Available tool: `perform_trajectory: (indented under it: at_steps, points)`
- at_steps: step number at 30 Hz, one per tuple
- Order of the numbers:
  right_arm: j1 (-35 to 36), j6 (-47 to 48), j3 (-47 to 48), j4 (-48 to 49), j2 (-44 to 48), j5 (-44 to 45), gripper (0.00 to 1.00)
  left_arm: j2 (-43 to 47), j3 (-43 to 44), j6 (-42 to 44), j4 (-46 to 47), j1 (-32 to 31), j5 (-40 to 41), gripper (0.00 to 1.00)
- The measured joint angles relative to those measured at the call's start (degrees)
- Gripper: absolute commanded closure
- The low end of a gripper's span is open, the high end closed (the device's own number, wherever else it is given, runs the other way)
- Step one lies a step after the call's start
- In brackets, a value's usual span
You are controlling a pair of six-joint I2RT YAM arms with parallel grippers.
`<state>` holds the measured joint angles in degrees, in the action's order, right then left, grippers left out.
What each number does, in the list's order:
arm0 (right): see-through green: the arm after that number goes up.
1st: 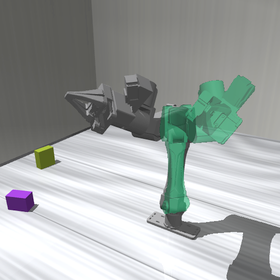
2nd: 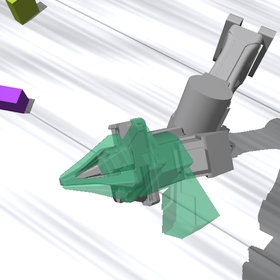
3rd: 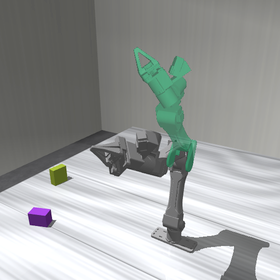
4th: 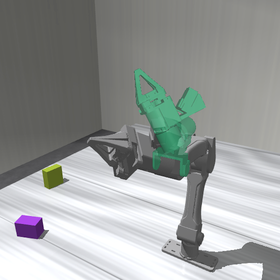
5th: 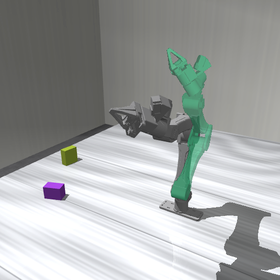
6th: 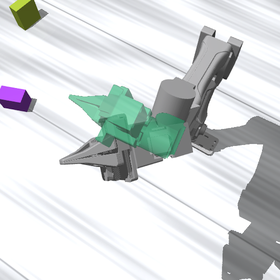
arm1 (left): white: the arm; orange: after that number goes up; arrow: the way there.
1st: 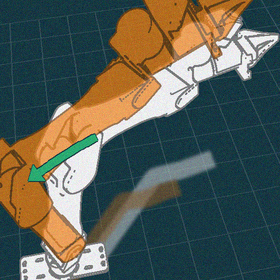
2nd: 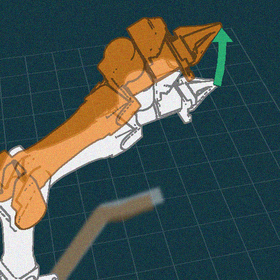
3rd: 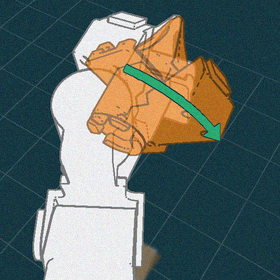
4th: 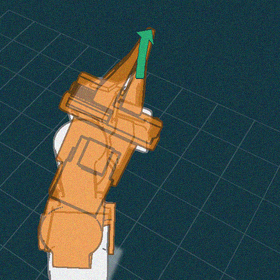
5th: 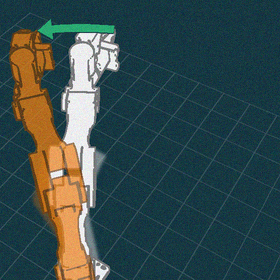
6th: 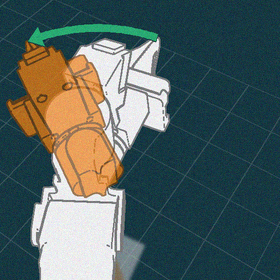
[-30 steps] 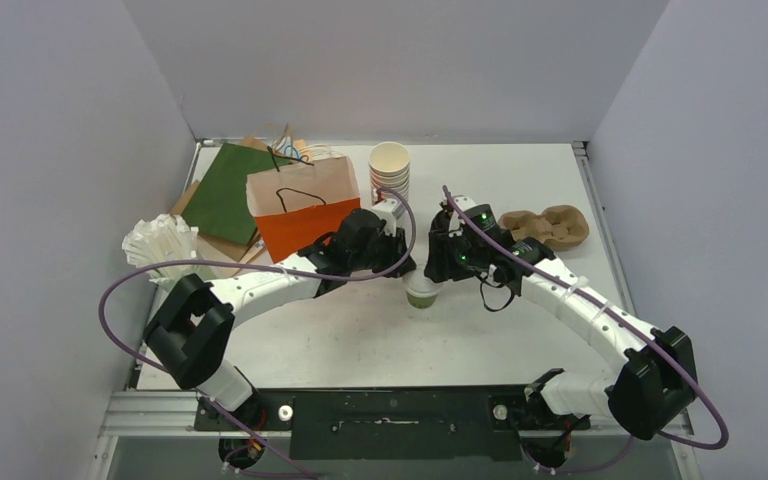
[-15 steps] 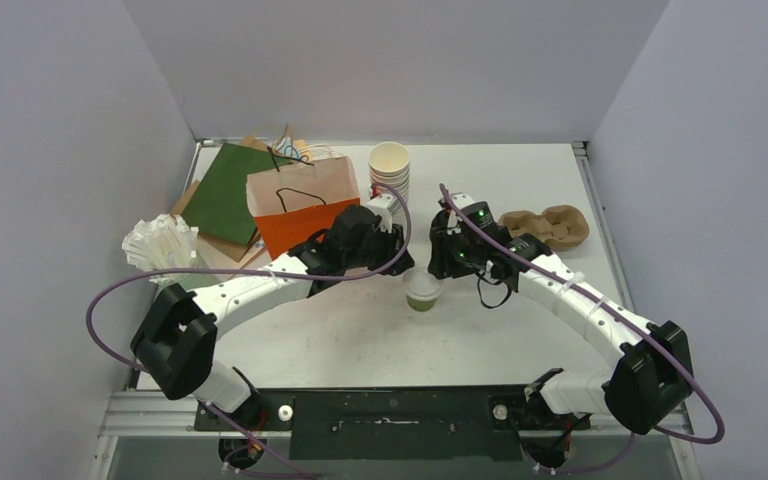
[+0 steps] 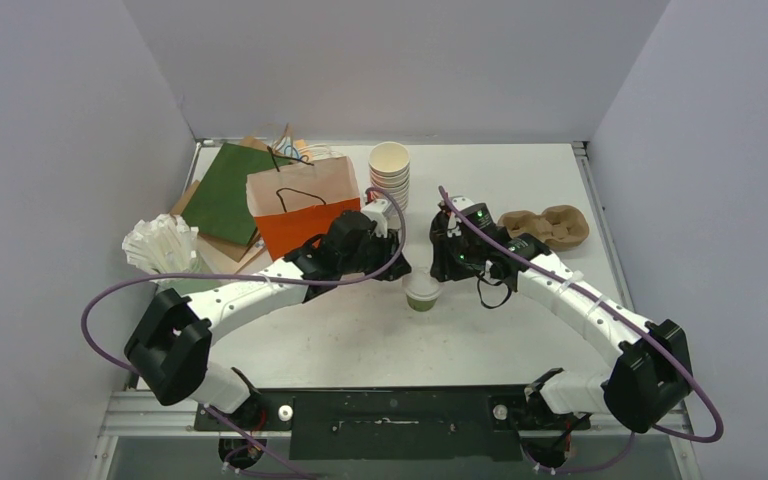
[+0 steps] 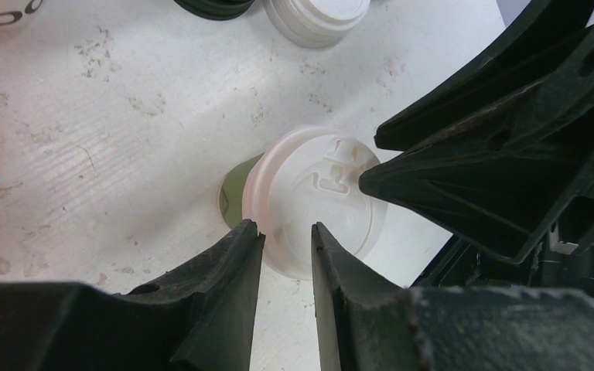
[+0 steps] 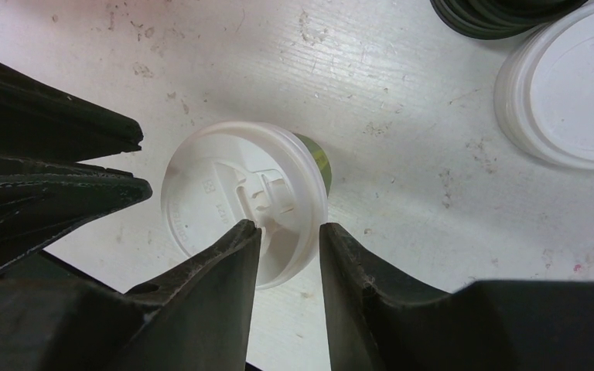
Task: Pack the takeout coffee
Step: Close the cup lid on the coffee cup.
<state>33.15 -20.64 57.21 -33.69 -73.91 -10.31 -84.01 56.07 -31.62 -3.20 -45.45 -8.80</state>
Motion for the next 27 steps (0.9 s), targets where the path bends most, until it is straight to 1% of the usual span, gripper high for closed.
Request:
perform_trajectory:
  at_steps: [3, 6, 12, 23, 27]
  points:
    - [0.0, -0.7, 0.0, -0.3, 0.0, 0.0, 0.68, 0.0, -0.9, -0.7, 0.0, 0.0, -0.2, 0.72]
    - [0.0, -1.6, 0.0, -0.3, 0.0, 0.0, 0.69, 0.0, -1.6, -1.2, 0.0, 0.0, -0.4, 0.73]
    - [0.6, -3.4, 0.0, -0.3, 0.0, 0.0, 0.69, 0.0, -2.3, -2.3, 0.6, -0.2, -1.1, 0.79]
    - [1.9, -4.4, 0.0, -0.3, 0.0, 0.1, 0.69, -0.4, -2.4, -3.3, 1.8, -0.5, -2.2, 0.79]
    - [2.2, -4.7, 0.0, -0.3, 0.0, 0.5, 0.67, -0.5, -2.4, -3.4, 1.7, -0.8, -1.9, 0.78]
